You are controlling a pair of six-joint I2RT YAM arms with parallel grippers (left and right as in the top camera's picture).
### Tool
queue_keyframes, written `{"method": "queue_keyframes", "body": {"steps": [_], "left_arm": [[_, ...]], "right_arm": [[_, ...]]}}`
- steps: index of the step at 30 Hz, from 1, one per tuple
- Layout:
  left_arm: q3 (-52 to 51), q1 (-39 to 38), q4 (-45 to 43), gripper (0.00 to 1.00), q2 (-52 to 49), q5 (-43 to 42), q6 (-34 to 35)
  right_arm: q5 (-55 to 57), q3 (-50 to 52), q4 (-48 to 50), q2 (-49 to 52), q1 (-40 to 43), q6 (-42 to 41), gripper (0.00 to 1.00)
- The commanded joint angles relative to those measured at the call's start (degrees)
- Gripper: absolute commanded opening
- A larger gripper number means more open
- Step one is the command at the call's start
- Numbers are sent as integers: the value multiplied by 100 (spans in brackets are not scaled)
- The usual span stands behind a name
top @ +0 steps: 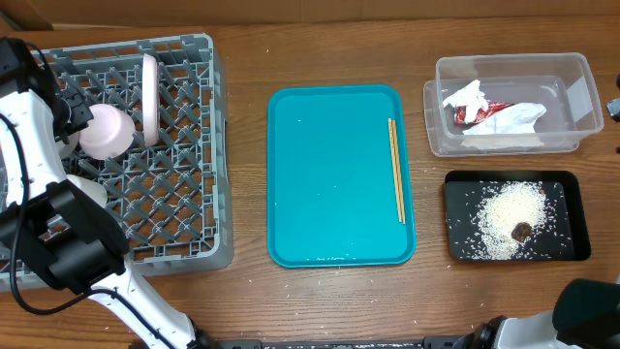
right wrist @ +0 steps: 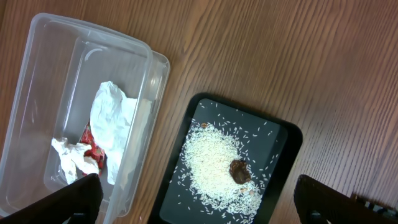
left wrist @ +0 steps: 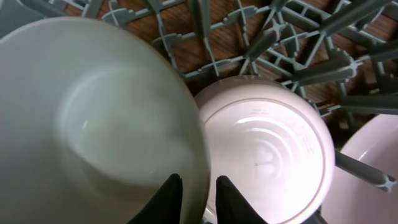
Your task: Sort waste into correct bins and load items into the dishwasher
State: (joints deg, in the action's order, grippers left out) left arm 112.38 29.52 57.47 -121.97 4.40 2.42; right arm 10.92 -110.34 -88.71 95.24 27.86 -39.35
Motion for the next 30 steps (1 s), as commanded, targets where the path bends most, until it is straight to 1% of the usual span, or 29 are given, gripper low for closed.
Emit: {"method": "queue_keyframes", "body": {"steps": [1,3,8,11,13,16,21,25,30], "left_arm": [[-52,17,7,14,-55,168,-50],[-52,17,-24,5,-55,153,-52],[-52,17,-66,4,-55,109,-44],[55,26,-153,4,-26,-557,201],[267,50,-236,4,-11,-1447,278],[693,94,-345,4,-11,-2518,466],[1259,197,-723,4,-11,-3731,992],[1292,256,-990,4,-17,-4151,1093],[1196,339,-1246,4,-48,-4170,1084]], "right_arm": [[61,-114,15,-7,9,20,100],[61,-114,15,-7,9,20,100],[61,-114,15,-7,9,20,100],[61,-114,15,-7,9,20,100],[61,-114,15,-7,9,20,100],[61,-114,15,-7,9,20,100],[61,-114,15,-7,9,20,100],[61,-114,15,-7,9,20,100],[61,-114,15,-7,9,20,100]]}}
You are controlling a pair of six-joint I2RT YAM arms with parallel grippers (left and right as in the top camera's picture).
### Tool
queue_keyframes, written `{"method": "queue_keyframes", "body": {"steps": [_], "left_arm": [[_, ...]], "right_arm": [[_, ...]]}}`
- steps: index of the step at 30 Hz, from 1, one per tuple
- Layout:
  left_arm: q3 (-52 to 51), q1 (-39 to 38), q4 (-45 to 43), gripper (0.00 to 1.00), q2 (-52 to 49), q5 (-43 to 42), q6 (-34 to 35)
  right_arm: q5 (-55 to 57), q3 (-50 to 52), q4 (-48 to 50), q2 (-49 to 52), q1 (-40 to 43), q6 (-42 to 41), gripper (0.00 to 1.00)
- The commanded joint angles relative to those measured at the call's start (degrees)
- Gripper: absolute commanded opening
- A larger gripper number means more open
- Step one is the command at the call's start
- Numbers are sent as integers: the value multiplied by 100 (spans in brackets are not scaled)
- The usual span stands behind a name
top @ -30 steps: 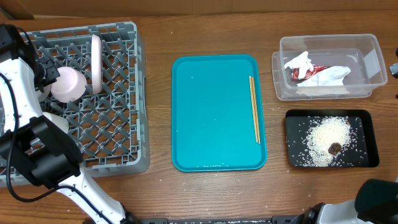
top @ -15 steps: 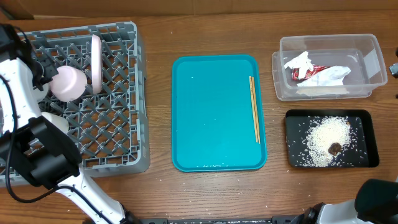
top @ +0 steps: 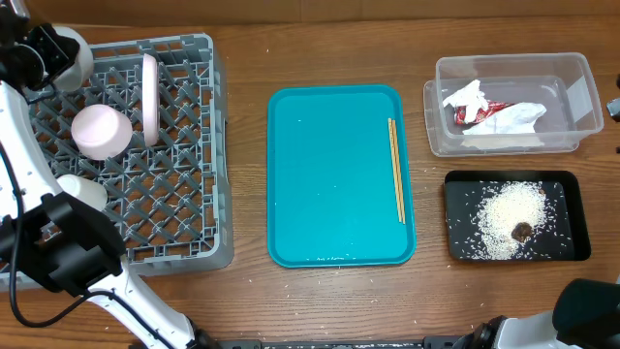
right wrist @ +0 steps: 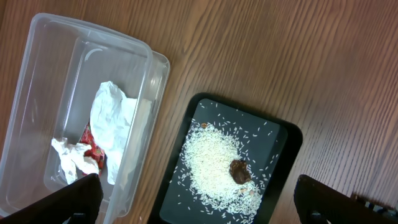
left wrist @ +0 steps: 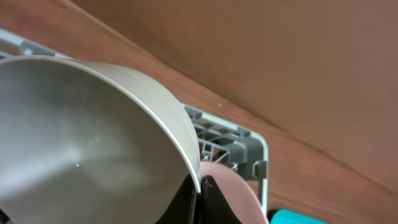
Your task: Sort waste into correct bins and load items into the dishwasher
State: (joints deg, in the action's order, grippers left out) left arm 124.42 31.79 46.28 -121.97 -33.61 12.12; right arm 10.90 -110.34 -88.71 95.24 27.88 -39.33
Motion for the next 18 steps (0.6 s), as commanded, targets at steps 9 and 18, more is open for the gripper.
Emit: {"method": "queue_keyframes", "body": {"steps": [9,18], "left_arm": [[-63,699,-664,4,-640,-2133,348],[-63,1235,-575,4,-1375,-2798,557]], "right_arm": [[63,-114,15,-7,7,17,100],[63,-114,15,-7,7,17,100]]}}
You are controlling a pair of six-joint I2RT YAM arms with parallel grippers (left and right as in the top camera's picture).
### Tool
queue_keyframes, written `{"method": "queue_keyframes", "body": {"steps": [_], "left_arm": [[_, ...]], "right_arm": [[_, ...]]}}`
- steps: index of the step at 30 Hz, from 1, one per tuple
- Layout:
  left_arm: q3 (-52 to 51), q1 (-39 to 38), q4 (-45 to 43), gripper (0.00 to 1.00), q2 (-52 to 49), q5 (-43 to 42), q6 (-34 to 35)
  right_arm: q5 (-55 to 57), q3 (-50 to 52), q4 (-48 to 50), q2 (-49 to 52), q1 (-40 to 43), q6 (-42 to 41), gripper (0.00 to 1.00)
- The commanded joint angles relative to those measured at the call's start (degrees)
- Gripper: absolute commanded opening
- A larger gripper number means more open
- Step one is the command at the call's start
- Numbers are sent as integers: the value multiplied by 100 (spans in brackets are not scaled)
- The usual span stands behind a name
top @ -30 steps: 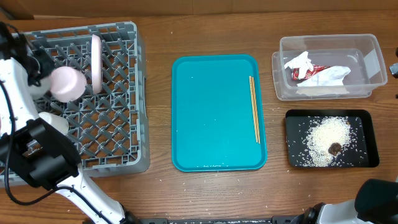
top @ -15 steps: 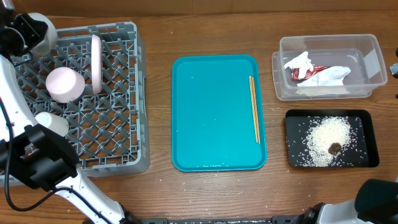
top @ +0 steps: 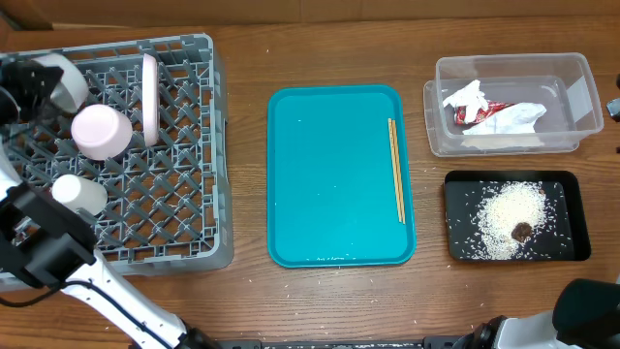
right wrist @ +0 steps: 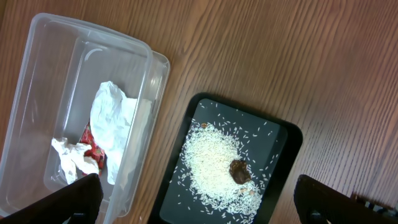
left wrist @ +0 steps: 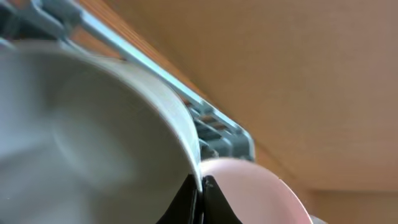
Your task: Sort waste into correct bins and load items into the dishwasher
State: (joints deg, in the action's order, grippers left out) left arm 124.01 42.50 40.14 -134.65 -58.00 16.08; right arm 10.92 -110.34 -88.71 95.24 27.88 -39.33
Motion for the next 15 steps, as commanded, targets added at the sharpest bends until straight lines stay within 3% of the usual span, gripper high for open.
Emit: {"method": "queue_keyframes", "body": {"steps": [1,15], "left_arm": [[-22,219,48,4,-125,-356,168],[-20,710,24,4,-122,-750,177]], "right_arm": [[61,-114,15,-7,7,17,100],[61,-114,15,-7,7,17,100]]}}
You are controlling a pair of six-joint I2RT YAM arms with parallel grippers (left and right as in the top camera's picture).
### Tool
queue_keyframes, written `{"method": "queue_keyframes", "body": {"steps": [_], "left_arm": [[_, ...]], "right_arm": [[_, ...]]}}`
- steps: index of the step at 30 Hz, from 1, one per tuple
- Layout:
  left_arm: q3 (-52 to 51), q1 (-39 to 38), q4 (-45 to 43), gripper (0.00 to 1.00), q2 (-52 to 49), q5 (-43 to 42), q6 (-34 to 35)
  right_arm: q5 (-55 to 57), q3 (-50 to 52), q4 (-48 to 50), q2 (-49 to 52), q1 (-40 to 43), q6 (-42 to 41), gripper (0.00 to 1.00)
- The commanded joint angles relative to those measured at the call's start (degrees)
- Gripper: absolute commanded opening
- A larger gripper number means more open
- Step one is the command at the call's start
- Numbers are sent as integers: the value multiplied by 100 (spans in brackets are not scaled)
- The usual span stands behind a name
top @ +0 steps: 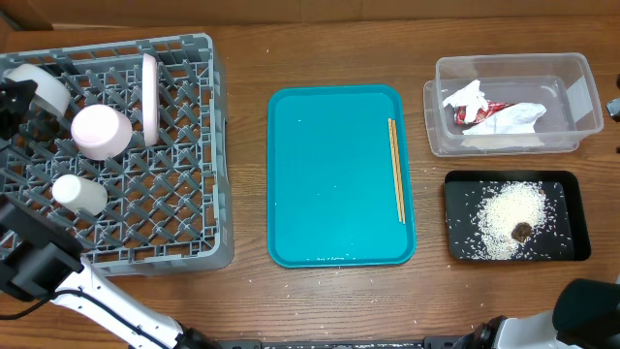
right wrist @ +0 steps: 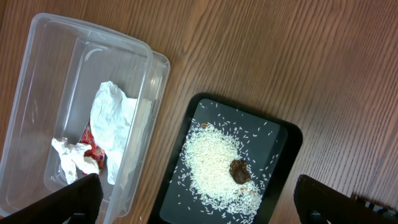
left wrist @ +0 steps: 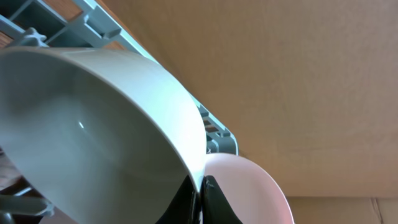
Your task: Sort waste into correct bins and load items into the dishwasher
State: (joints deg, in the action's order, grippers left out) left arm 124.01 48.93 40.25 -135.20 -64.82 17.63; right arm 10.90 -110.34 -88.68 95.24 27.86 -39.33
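Observation:
My left gripper [left wrist: 200, 188] is shut on the rim of a white bowl [left wrist: 93, 124], which is tipped on its side. From overhead the white bowl [top: 39, 87] is at the far left of the grey dish rack [top: 174, 223]. A pink plate [top: 149, 85] stands upright in the rack, and the same pink plate [left wrist: 249, 190] shows just behind the fingers. A pink cup [top: 100, 131] and a white cup [top: 76, 192] also sit in the rack. My right gripper [right wrist: 196, 186] stands open high above the black tray of rice [right wrist: 217, 162].
A teal tray [top: 329, 174] in the middle carries a pair of chopsticks [top: 396, 170] along its right side. At the right, a clear bin [top: 581, 78] holds crumpled paper and a red wrapper [top: 489, 111]. The black rice tray [top: 572, 194] lies in front of it.
The bowl in my left gripper has shifted a little to the left, toward the rack's left edge. The right arm has not moved.
My left gripper's fingers straddled the white bowl's rim low in the rack beside the pink cup. Then it held the bowl over the rack's far left corner. The bowl then stood nearer, left of the pink cup, and now rests at the rack's left edge.

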Motion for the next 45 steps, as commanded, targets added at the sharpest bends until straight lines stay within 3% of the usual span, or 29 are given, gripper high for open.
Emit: {"method": "queue_keyframes", "body": {"steps": [1,10,15,21,27,29,33,40,45], "left_arm": [[-20,79,42,4,-68,-63,17],[-20,232,597,7,-68,796,11],[-20,382,953,23,-68,1130,-245],[-7,551,1357,25,-61,1121,-234],[-7,754,1869,35,44,1143,-219],[-4,822,2004,29,127,1147,-225],[-4,881,2070,5,365,1143,-293],[-4,435,1537,4,579,1255,-649],[-4,-186,1169,4,579,2962,-911]], "right_arm": [[63,-114,13,-7,9,17,100],[63,-114,13,-7,7,17,100],[63,-114,13,-7,9,17,100],[63,-114,13,-7,9,17,100],[63,-114,13,-7,9,17,100],[63,-114,13,-7,9,17,100],[63,-114,13,-7,9,17,100],[63,-114,13,-7,9,17,100],[63,-114,13,-7,9,17,100]]}}
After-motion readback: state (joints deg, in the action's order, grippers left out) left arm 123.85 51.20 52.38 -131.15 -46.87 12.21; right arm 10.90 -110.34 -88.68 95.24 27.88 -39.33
